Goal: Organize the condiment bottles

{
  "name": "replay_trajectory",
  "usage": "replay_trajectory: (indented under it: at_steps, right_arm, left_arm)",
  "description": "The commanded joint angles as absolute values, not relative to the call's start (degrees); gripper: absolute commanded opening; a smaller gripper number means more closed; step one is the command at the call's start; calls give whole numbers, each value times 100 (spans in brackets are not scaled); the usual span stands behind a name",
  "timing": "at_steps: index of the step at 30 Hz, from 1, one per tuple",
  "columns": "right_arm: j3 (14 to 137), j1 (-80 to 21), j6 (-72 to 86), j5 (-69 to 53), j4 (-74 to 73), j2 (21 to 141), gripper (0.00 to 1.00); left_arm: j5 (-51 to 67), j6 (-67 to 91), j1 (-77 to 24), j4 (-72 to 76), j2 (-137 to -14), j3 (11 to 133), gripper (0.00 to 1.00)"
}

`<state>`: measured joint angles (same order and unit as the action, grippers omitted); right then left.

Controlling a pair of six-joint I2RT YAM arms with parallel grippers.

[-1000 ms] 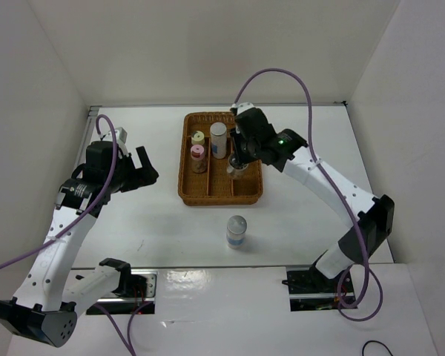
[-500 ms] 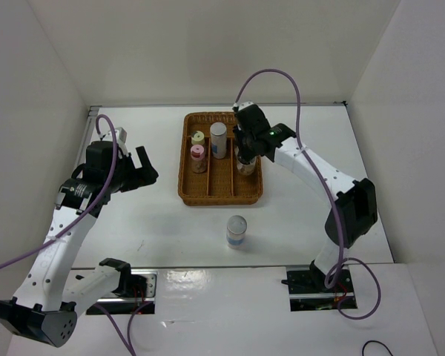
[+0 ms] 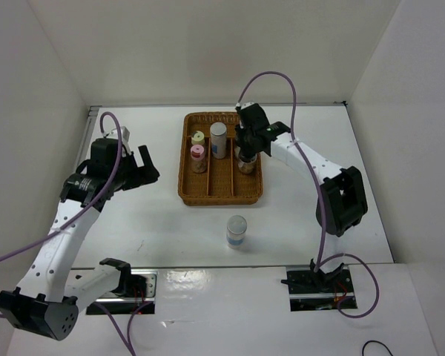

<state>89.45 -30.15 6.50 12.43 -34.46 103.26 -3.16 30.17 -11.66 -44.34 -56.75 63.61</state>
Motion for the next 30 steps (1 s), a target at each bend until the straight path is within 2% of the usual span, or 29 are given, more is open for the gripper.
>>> replay_trajectory:
  at_steps: [1,4,6,9,15,20,26,30]
  right_arm:
    - [9035,-2979,580,1134,-3006,10502,13]
    - [9087,-2979,580,1134,-3006,10556,16]
    - [9088,-2979,580,1134,-3084,10556,44]
    - [9088,-2979,668,1134,-3138,10556,59]
    - [8965,-2979,914,1195,-3506,9801,87]
    - [8842,-3688,914,1695,-3840,8843,99]
    - [7982,-4534,1774,1363,-4491,7947,99]
    - [6798,-5272,2626,1345,-4360,7182,99]
  left_arm:
    - [-431,2953,-1099,-4148,-5774,6460,100]
    - [-431,2900,-1099,-4096,-5836,6513,100]
    - [-431,2900,-1099,-4096,-5897,6513,100]
    - [-431,2900,-1099,-4043,-5958,6513,100]
    - [-378,2848,-1099,-3990,-6082,6618,100]
    - [-185,2848,-1099,-3877,-6187,6618,100]
    - [-246,2742,-1099,-3876,-6187,6679,100]
    - [-299,2742,-1037,-3929,-6187,6680,100]
